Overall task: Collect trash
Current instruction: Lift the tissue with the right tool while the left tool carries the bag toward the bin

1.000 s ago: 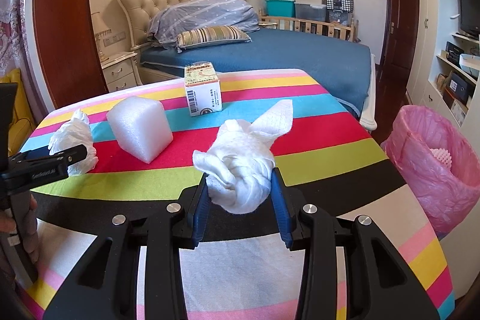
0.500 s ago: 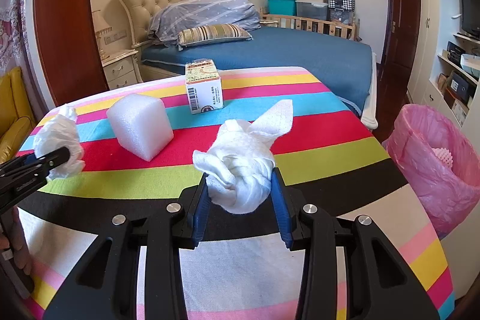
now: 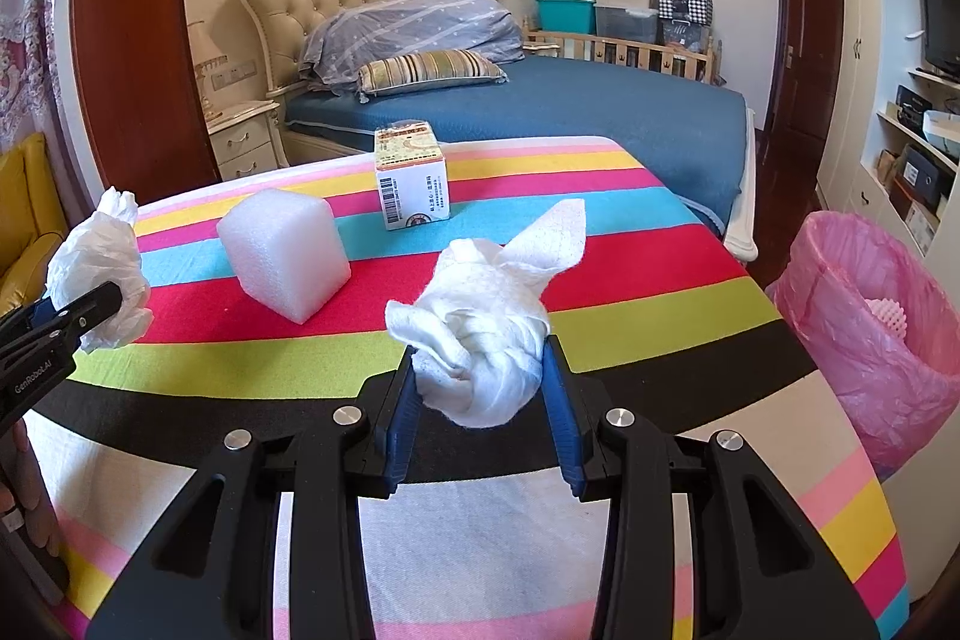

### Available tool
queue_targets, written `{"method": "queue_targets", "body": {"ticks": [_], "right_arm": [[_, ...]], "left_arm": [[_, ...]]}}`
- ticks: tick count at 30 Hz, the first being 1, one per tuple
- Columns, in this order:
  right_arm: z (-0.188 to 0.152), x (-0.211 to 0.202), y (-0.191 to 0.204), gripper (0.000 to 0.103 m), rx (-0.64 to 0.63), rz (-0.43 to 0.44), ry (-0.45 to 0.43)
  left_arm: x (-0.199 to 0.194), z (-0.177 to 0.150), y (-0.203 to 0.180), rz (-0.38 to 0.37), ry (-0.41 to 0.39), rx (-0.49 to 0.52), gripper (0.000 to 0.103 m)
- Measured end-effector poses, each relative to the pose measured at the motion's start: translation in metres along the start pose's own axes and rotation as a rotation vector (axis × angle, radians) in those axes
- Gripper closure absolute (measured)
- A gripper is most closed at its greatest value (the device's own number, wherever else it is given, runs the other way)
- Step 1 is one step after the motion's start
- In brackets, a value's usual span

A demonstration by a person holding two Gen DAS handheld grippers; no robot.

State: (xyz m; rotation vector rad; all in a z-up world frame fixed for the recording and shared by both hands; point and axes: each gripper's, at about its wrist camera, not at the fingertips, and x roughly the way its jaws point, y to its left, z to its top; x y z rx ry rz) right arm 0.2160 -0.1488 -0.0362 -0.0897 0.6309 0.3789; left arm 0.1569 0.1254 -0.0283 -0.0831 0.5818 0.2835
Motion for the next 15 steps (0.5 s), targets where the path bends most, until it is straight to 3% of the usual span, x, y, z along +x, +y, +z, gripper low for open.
{"method": "queue_targets", "body": {"ticks": [15], "right_arm": [[-0.006, -0.019, 0.001, 0.066, -0.01, 0.079, -0.018]], "left_arm": [[-0.011, -0.001, -0.022, -0.094, 0.041, 0.048, 0.057]]}}
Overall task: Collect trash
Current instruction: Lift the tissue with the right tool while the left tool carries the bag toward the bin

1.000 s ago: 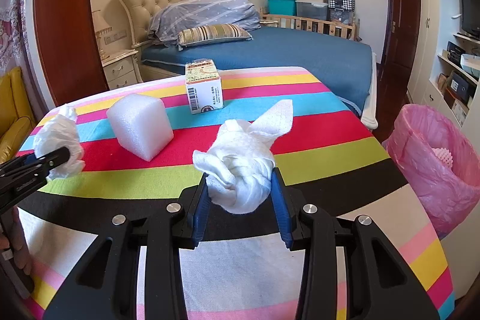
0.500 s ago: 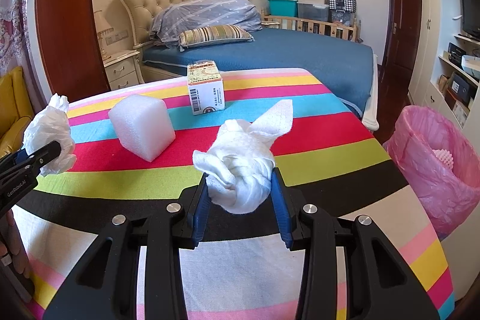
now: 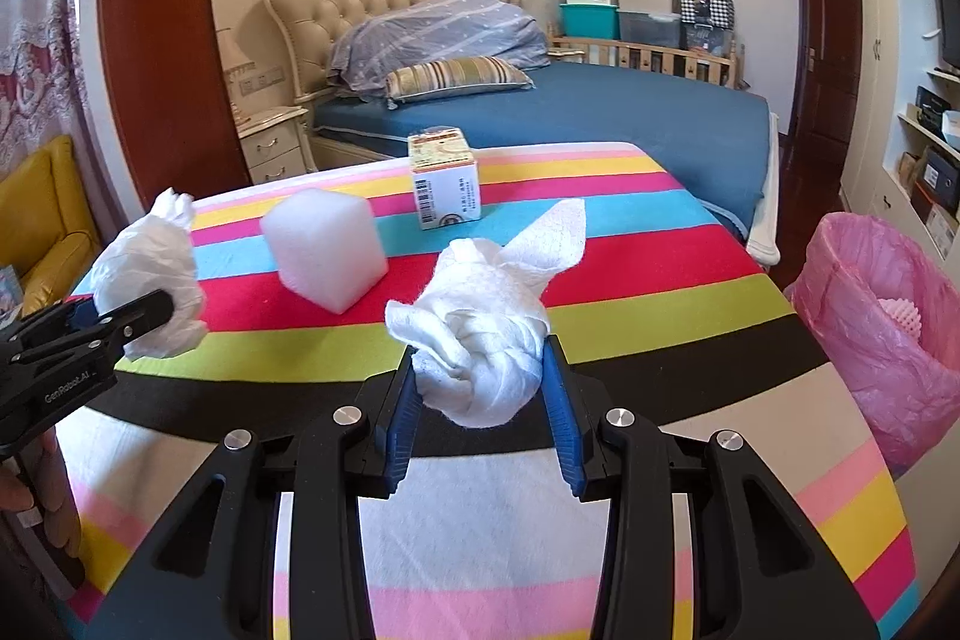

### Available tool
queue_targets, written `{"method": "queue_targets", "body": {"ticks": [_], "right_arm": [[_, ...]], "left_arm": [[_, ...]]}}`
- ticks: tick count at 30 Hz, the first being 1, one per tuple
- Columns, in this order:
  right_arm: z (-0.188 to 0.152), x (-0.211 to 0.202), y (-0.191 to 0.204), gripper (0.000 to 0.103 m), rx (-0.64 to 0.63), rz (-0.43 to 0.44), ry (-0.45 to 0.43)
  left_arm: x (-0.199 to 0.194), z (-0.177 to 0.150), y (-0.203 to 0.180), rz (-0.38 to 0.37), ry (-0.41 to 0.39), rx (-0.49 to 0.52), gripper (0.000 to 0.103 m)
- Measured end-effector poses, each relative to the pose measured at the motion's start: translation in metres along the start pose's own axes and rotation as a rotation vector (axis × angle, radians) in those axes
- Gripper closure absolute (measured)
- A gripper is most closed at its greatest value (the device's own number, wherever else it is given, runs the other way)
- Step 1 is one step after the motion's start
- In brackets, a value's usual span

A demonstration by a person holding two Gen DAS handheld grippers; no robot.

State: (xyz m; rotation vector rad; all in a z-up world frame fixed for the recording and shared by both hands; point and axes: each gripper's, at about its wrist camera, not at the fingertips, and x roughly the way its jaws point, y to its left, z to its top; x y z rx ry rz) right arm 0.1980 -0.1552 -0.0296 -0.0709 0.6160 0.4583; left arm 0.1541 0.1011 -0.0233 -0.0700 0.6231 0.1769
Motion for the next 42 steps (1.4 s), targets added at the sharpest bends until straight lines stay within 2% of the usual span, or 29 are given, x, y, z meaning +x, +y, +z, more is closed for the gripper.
{"method": "queue_targets", "body": {"ticks": [10, 21, 32, 42], "right_arm": [[-0.011, -0.026, 0.001, 0.066, -0.053, 0.036, -0.021], [-0.022, -0.043, -0.014, 0.066, -0.047, 0.042, -0.028], [-0.035, -0.06, -0.053, 0.066, 0.004, -0.005, -0.039], [-0.039, -0.089, -0.098, 0.066, 0.058, -0.075, -0.083]], "left_arm": [[-0.013, -0.009, -0.038, -0.067, 0.004, 0.069, 0.057], [-0.012, -0.019, -0.075, -0.137, 0.022, 0.153, 0.057], [-0.01, -0.024, -0.129, -0.207, 0.034, 0.259, 0.057], [-0.001, -0.013, -0.187, -0.288, 0.04, 0.337, 0.057]]}}
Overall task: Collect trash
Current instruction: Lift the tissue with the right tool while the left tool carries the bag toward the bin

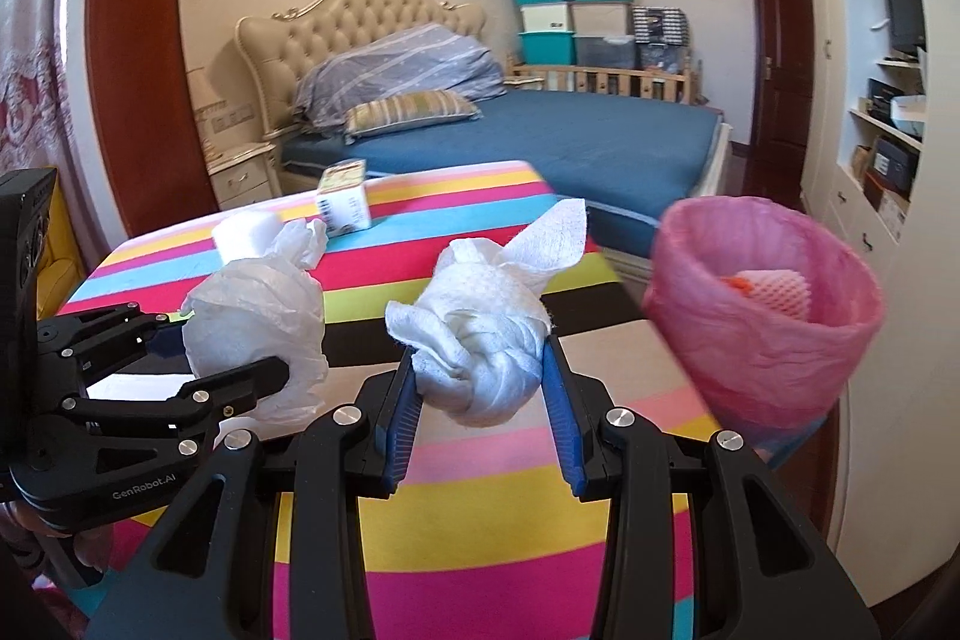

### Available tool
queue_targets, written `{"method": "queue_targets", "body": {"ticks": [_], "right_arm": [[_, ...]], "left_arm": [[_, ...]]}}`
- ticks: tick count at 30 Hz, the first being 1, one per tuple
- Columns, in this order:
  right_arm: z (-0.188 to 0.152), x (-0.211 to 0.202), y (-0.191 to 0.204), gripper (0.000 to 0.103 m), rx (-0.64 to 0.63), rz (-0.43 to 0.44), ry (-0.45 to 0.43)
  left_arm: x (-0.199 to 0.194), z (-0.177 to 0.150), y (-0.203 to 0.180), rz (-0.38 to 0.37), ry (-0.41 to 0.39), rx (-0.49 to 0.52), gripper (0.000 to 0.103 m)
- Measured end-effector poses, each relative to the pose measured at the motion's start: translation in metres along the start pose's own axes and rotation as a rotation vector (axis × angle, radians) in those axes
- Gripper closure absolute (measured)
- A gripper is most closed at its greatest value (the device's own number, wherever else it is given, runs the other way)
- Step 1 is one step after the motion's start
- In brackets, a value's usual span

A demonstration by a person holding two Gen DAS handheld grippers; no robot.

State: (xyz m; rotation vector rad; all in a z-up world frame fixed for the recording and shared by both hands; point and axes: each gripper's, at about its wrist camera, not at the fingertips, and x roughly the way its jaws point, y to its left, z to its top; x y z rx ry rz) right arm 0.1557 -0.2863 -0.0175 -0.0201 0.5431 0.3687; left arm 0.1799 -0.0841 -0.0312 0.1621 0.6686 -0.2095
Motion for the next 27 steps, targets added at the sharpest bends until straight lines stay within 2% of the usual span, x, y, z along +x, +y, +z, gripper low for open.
{"method": "queue_targets", "body": {"ticks": [18, 22, 27], "right_arm": [[0.011, -0.029, -0.094, 0.065, 0.085, -0.161, -0.07], [0.015, -0.034, -0.119, 0.065, 0.101, -0.193, -0.087], [0.025, -0.031, -0.156, 0.065, 0.127, -0.243, -0.09]], "left_arm": [[0.029, 0.058, -0.072, -0.116, -0.043, 0.093, 0.057], [0.04, 0.083, -0.091, -0.177, -0.051, 0.105, 0.057], [0.06, 0.116, -0.113, -0.214, -0.072, 0.115, 0.056]]}}
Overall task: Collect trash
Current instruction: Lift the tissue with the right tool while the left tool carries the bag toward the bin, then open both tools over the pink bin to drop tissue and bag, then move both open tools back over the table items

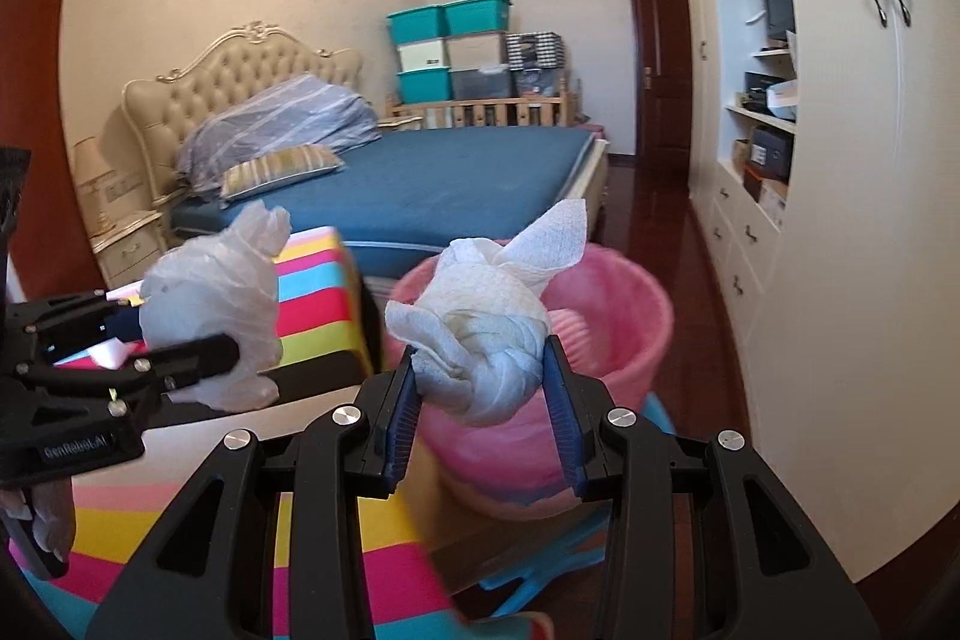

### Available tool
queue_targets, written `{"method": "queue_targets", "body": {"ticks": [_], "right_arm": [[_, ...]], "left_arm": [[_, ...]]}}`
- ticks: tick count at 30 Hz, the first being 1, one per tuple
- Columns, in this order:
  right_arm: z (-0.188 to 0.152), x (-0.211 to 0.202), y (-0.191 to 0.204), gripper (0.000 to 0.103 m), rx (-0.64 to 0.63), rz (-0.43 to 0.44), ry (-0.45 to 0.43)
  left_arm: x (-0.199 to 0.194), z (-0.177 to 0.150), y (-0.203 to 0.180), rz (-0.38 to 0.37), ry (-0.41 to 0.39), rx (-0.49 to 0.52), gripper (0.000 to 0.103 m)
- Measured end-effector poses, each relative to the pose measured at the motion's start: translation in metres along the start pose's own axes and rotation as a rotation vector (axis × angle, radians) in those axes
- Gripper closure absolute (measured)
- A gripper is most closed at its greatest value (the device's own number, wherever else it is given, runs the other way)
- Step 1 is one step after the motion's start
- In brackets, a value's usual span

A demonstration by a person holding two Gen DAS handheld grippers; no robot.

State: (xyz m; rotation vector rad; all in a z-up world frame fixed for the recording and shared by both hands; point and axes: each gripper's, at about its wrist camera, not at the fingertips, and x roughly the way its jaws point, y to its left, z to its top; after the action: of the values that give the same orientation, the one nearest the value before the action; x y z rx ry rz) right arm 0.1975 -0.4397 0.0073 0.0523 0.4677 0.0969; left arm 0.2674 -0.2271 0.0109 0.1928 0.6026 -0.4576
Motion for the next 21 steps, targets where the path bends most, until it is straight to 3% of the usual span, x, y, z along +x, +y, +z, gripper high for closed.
{"method": "queue_targets", "body": {"ticks": [10, 14, 15, 16, 17, 21], "right_arm": [[0.022, 0.037, -0.047, 0.062, 0.018, -0.061, 0.029], [0.032, 0.056, -0.053, 0.06, 0.006, -0.046, 0.04], [0.033, 0.06, -0.052, 0.059, -0.005, -0.032, 0.038], [0.034, 0.065, -0.051, 0.047, -0.018, -0.02, 0.04], [0.034, 0.07, -0.05, 0.028, -0.031, -0.014, 0.045], [0.028, 0.072, -0.053, 0.025, -0.035, -0.019, 0.037]], "left_arm": [[0.062, 0.057, -0.012, -0.034, 0.016, -0.041, 0.055], [0.083, 0.076, -0.015, -0.051, 0.008, -0.055, 0.053], [0.087, 0.081, -0.014, -0.078, -0.002, -0.066, 0.048], [0.09, 0.085, -0.012, -0.106, -0.006, -0.074, 0.043], [0.094, 0.089, -0.013, -0.112, -0.01, -0.08, 0.035], [0.09, 0.097, 0.0, -0.032, -0.067, -0.129, 0.018]]}}
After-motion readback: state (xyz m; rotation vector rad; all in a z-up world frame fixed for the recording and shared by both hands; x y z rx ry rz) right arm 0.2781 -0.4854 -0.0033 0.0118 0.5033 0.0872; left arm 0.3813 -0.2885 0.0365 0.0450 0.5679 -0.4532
